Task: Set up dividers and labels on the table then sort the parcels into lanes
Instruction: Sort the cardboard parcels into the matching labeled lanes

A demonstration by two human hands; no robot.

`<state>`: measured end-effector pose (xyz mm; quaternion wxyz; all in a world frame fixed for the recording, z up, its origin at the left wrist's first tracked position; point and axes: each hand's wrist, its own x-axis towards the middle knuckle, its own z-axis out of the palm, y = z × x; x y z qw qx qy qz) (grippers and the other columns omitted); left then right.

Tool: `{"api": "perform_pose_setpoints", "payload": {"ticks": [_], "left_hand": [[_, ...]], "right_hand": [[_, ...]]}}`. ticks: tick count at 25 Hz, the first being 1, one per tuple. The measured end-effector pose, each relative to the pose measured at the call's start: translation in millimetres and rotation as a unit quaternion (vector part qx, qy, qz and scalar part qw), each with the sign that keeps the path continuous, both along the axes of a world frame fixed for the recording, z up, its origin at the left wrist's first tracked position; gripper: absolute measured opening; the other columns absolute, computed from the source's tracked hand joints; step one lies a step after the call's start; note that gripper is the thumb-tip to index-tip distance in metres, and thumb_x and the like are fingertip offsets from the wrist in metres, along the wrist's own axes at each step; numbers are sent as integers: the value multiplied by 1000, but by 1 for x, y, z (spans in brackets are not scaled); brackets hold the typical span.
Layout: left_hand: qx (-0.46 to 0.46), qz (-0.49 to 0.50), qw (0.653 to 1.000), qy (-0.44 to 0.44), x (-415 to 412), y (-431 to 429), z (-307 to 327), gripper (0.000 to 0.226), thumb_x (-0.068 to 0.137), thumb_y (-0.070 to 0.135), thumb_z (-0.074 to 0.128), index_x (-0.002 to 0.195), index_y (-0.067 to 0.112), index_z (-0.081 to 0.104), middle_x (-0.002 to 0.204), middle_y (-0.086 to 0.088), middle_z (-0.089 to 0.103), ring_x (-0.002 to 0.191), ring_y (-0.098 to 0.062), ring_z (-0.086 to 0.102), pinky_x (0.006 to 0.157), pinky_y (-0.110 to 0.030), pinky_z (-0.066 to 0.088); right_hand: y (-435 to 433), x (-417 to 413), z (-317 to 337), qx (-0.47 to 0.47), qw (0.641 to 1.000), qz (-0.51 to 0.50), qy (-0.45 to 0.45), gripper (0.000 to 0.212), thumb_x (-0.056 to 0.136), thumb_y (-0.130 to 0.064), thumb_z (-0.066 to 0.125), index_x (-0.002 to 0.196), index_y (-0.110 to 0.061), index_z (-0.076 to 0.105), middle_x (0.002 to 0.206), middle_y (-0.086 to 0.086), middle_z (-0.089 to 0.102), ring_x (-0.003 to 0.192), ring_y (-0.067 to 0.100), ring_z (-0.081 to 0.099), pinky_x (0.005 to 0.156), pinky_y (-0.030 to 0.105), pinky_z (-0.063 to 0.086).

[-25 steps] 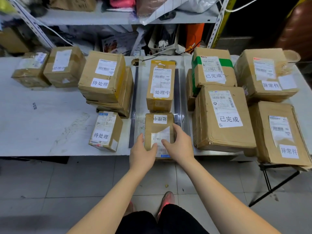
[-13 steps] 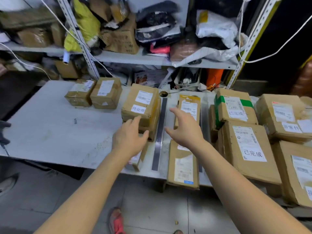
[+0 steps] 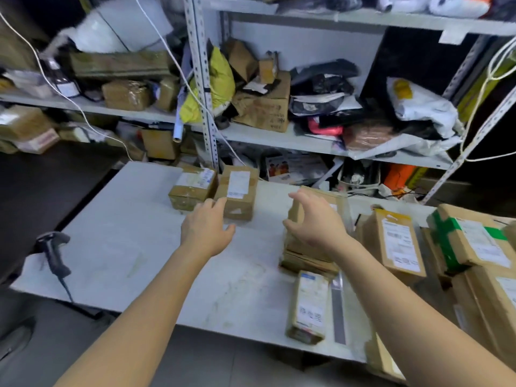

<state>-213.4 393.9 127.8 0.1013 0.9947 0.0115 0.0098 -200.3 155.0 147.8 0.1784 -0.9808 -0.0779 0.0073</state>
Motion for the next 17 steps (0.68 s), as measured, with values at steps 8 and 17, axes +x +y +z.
{"api": "perform_pose_setpoints", "payload": {"ticks": [8, 17], "left_hand": [[12, 6, 1000, 25, 81, 72, -31, 59, 96, 46, 56, 148, 23, 37, 136, -2, 54, 122, -26, 51, 85, -39, 48], [-12, 15, 994, 105, 182, 87, -73, 60, 96, 44, 57, 149, 22, 40, 140, -4, 54, 124, -28, 53, 87, -40, 50]], "right_hand": [[66, 75, -30, 6, 998, -9, 56, 68, 94, -41, 65, 155, -30, 37, 164, -7, 35, 148, 21, 34, 112, 42, 40], [92, 191, -93, 49, 988, -24, 141, 66, 93, -45, 64, 153, -29, 40, 155, -6, 48, 140, 23, 43, 104, 42, 47]]}}
